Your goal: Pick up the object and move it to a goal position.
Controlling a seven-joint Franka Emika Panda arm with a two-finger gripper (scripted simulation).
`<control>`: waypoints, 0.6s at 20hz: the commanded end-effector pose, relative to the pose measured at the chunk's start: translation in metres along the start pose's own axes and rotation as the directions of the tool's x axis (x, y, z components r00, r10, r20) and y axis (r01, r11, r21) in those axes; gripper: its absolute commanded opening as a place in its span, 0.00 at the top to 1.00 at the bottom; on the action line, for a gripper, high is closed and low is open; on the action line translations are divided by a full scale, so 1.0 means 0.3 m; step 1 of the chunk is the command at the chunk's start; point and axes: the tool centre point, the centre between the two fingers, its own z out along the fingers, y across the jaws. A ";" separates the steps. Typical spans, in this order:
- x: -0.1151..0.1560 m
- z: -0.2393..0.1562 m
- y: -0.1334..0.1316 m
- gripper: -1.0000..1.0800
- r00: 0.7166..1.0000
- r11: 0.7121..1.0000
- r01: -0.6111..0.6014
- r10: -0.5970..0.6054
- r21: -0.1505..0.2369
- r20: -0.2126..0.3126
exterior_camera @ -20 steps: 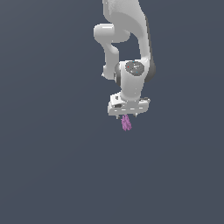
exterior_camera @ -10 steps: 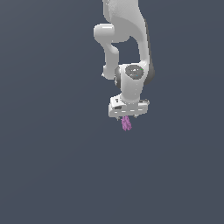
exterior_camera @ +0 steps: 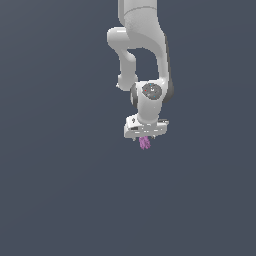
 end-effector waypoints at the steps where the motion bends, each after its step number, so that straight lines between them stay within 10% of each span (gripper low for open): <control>1: 0.002 0.004 0.000 1.00 1.000 1.000 0.000 0.000 0.000 -0.001; 12: 0.006 -0.001 -0.001 1.00 1.000 1.000 0.001 -0.001 0.000 -0.005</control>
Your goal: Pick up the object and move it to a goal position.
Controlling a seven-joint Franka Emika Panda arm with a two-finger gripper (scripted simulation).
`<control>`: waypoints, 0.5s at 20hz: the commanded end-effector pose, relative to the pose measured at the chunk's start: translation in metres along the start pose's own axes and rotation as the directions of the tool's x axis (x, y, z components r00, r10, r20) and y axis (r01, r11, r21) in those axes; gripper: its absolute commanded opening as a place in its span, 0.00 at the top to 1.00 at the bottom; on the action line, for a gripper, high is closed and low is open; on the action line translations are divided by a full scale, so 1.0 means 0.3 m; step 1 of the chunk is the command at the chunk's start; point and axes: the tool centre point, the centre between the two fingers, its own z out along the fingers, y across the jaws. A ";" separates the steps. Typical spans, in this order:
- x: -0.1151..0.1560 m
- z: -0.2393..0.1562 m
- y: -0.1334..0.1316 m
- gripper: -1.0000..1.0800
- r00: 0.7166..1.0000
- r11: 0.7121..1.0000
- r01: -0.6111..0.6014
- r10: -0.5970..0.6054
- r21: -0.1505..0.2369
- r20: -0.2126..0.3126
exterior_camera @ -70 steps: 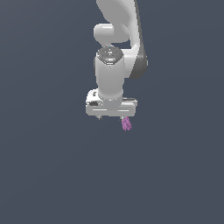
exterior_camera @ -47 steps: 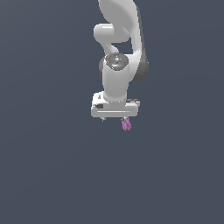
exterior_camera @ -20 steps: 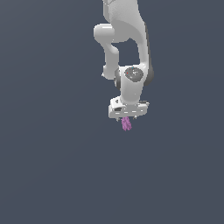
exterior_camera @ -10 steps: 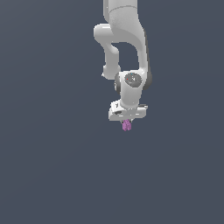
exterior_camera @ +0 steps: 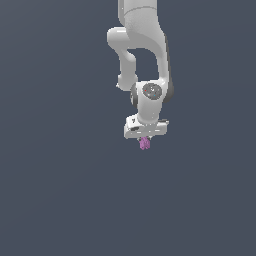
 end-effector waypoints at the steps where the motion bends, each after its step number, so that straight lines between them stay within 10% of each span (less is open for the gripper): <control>1: 0.003 -0.001 -0.001 1.00 1.000 1.000 0.002 -0.002 0.001 -0.002; 10: 0.125 -0.057 -0.019 1.00 0.994 0.998 0.057 -0.054 0.025 -0.097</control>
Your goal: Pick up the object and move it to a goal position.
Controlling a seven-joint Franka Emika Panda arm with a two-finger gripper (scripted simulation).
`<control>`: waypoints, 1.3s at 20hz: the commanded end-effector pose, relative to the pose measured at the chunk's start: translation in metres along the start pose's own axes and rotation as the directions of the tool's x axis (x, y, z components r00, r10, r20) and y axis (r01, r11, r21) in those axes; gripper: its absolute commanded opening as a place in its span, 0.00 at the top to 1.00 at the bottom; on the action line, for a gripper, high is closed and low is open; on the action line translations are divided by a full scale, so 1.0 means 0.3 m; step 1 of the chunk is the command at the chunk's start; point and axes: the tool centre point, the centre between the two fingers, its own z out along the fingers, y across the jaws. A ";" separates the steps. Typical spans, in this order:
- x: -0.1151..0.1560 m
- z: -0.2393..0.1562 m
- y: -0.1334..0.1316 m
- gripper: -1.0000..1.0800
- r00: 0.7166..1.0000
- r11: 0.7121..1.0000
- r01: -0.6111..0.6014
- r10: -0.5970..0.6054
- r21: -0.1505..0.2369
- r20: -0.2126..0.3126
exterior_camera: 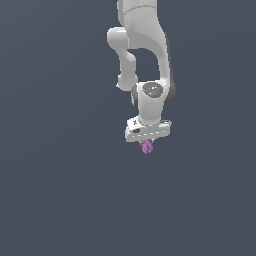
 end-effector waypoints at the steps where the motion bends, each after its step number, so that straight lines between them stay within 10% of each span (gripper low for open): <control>1: 0.054 -0.024 -0.006 1.00 0.999 1.000 0.023 -0.023 0.011 -0.041; 12: 0.376 -0.234 -0.075 1.00 0.937 0.980 0.187 -0.159 0.062 -0.311; 26: 0.663 -0.618 -0.195 1.00 0.735 0.917 0.394 -0.275 0.061 -0.620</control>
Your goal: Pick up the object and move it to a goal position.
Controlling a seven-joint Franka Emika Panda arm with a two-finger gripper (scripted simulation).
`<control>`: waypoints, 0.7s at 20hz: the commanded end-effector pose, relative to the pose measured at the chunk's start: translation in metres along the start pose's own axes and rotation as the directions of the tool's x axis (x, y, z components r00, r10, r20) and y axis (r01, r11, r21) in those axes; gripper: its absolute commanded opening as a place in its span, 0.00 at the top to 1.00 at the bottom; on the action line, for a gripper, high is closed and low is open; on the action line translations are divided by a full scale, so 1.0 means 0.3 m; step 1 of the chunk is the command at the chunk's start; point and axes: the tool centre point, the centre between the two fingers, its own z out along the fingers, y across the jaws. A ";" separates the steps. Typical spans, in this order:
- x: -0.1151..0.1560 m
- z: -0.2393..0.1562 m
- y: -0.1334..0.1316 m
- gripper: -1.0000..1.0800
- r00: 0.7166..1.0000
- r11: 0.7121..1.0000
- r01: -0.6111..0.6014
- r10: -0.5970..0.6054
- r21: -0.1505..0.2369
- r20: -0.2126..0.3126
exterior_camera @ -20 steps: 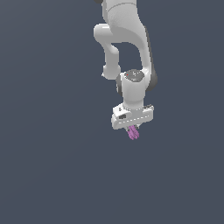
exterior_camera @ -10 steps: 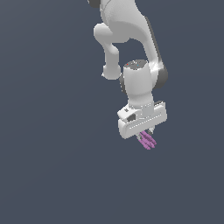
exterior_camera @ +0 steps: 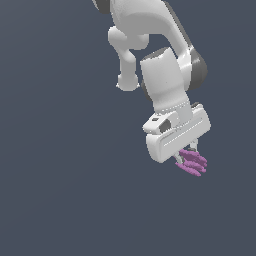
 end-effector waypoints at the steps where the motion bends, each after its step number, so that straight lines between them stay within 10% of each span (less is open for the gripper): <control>1: 0.072 -0.032 -0.010 1.00 0.998 0.999 0.031 -0.030 0.015 -0.054; 14: 0.362 -0.225 -0.079 1.00 0.943 0.981 0.180 -0.153 0.066 -0.297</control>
